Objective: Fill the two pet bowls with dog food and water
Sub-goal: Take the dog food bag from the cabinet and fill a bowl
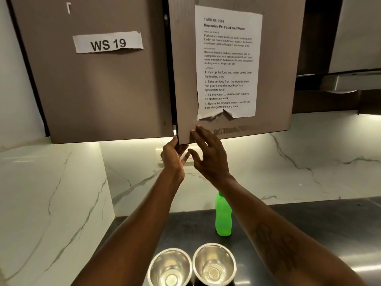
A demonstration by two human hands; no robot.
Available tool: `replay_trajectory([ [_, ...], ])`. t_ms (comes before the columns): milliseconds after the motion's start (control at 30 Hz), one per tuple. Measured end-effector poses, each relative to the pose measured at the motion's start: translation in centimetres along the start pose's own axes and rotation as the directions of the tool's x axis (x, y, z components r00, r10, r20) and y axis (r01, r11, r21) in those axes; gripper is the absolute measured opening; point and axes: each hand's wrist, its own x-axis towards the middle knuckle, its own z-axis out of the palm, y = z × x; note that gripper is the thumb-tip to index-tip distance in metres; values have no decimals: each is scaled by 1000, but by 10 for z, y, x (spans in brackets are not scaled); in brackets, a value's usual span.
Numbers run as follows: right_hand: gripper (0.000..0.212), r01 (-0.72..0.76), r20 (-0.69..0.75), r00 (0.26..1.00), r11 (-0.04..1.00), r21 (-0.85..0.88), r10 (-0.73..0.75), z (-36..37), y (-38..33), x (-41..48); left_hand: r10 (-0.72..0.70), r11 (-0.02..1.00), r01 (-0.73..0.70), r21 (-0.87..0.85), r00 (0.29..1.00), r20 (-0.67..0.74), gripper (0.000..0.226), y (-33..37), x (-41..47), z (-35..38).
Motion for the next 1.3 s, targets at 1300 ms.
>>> replay_trajectory([
  [1300,40,-161,-506,828,967,198,242,-262,35,-114,140,851,-410,329,779,611,10,-67,-275,131],
])
